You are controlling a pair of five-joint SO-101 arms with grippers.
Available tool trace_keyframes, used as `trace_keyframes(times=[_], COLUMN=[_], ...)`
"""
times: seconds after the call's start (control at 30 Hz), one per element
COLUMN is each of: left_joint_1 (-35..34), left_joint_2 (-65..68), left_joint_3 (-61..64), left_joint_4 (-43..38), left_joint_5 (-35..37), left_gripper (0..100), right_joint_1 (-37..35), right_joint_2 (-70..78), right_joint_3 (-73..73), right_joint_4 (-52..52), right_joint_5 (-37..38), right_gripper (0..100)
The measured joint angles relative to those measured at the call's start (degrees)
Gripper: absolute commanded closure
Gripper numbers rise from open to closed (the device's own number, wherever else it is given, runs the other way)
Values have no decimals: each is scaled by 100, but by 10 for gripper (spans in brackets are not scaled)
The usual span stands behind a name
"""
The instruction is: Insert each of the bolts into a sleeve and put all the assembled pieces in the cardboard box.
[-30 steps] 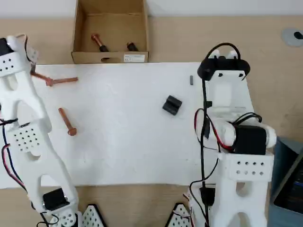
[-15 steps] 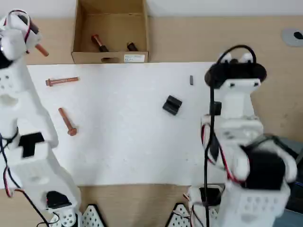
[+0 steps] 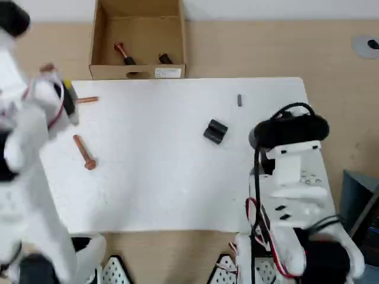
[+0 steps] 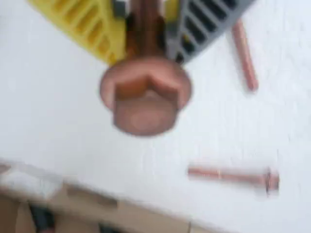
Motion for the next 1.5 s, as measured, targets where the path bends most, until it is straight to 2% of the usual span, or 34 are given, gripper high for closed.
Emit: trace_keyframes(times=[0.17, 0.37, 0.6, 0.73, 0.97, 1.37, 1.5], left_joint_1=[88, 88, 105, 334, 985, 1451, 1609], left_joint_2=[-1284, -2945, -5125, -6215, -7516, -7578, -7578], left_joint_3=[1758, 4237, 7305, 8413, 9354, 9433, 9424], left_joint_4=[-325, -1582, -3253, -3780, -4360, -5099, -5196], left_joint_5=[0, 0, 237, 598, 1512, 2690, 2875], left_gripper=[999, 999, 999, 999, 999, 999, 999], right_joint_1=[-9, -35, -949, -1538, -2655, -4044, -4246], right_joint_2=[-53, -62, -62, -62, -62, -53, -53], right_joint_3=[598, 1530, 2611, 3077, 3516, 3675, 3675], right_joint_4=[-510, -1512, -2734, -3464, -4378, -4712, -4712], right_joint_5=[0, 0, 0, 0, 0, 0, 0], right_gripper=[989, 989, 989, 989, 989, 989, 989])
